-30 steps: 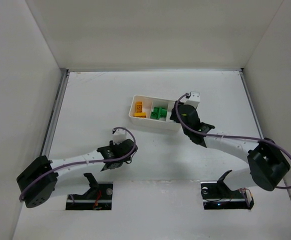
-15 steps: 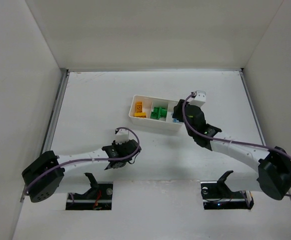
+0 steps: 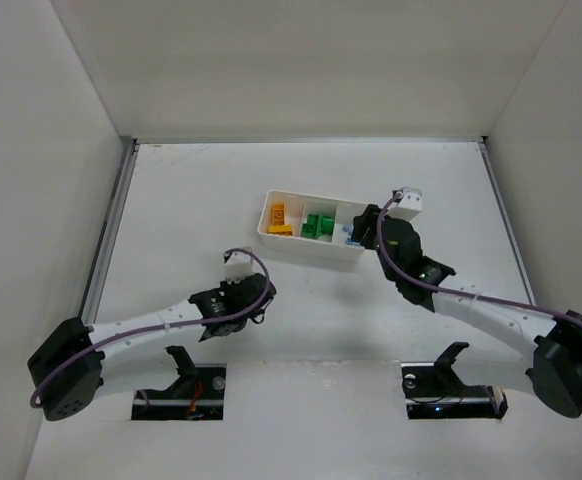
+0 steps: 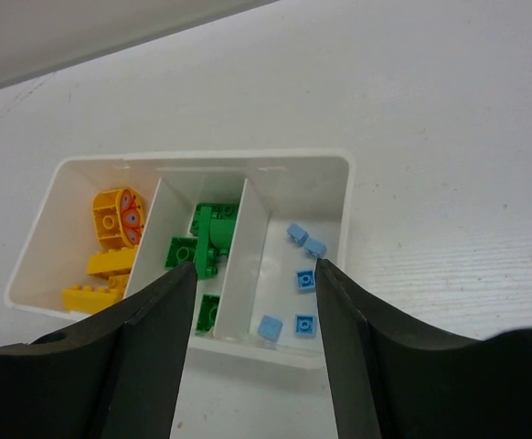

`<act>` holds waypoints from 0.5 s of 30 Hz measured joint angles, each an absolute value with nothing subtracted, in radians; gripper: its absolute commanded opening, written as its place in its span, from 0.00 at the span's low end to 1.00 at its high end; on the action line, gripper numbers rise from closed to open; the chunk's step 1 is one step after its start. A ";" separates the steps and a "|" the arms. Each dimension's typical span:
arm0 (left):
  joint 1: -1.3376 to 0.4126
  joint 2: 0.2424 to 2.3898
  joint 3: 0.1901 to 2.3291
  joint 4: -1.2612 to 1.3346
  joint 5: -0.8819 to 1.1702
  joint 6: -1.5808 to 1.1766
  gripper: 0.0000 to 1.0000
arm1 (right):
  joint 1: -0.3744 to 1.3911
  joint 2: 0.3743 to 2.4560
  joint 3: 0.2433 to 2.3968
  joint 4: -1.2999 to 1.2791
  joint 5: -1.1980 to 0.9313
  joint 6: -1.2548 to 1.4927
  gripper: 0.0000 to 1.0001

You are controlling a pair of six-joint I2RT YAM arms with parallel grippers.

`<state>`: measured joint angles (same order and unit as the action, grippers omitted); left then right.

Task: Sort the legos into containers by color

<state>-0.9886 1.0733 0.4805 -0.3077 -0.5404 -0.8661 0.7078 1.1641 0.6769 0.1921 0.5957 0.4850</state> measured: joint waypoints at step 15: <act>-0.941 1.267 0.892 -0.154 -0.429 -0.743 0.11 | 0.652 1.025 0.526 0.157 0.614 0.509 0.61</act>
